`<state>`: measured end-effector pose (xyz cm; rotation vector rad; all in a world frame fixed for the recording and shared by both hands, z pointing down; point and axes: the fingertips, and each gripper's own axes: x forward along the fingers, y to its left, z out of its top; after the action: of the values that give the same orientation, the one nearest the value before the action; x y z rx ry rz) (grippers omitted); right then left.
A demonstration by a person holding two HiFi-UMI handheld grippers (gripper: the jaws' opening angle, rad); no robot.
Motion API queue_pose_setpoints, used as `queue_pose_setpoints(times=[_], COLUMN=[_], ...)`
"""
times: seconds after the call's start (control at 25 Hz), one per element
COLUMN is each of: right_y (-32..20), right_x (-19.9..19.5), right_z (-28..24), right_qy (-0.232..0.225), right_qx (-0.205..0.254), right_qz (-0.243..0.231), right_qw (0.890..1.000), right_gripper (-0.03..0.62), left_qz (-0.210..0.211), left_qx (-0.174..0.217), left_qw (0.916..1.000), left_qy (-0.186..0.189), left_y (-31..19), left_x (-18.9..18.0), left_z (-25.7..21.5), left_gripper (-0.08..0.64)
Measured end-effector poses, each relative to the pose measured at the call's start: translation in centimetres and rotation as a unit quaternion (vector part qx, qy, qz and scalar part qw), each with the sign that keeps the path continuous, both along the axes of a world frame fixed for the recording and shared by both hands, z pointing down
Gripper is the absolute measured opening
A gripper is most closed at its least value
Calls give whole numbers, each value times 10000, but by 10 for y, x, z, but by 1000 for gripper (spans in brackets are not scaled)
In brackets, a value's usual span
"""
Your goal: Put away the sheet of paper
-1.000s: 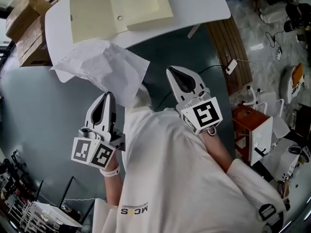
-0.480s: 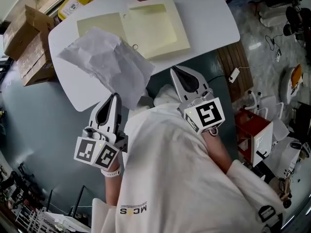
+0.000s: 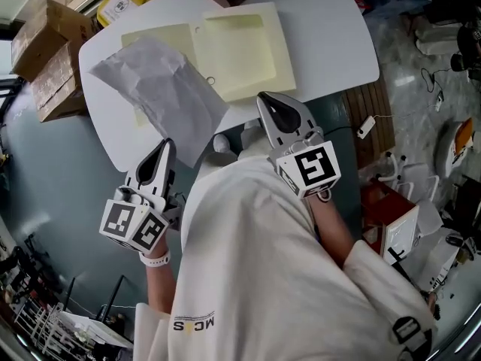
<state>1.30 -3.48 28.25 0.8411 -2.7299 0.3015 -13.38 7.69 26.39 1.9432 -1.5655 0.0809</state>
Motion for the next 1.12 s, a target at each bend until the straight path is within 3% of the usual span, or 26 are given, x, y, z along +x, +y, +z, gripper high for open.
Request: queue_pose_setpoints(times=[0.48,0.76,0.88,1.12], right_y=[-5,-25,-24,-16], right_x=[-34,-47,-44,-44], right_z=[12,47,53,61], right_qy=[13,99,119,156], right_qx=[-194,-463,-559,-791], right_qz=[-118,-31,1,36], right_qw=[9997,9989,9984,9967], right_gripper=[14,14,14,14], left_qz=[715,964,1067,1155], left_qx=[-451,-805,-929,-1358], left_qw=[9959,9917,9898,9833], left_qy=[-307,-276,-181,360], left_y=[-22,-59,-67,-75], left_x=[-27,-58,-67,-81], left_z=[38,87,106,152], left_gripper=[23,23,23,23])
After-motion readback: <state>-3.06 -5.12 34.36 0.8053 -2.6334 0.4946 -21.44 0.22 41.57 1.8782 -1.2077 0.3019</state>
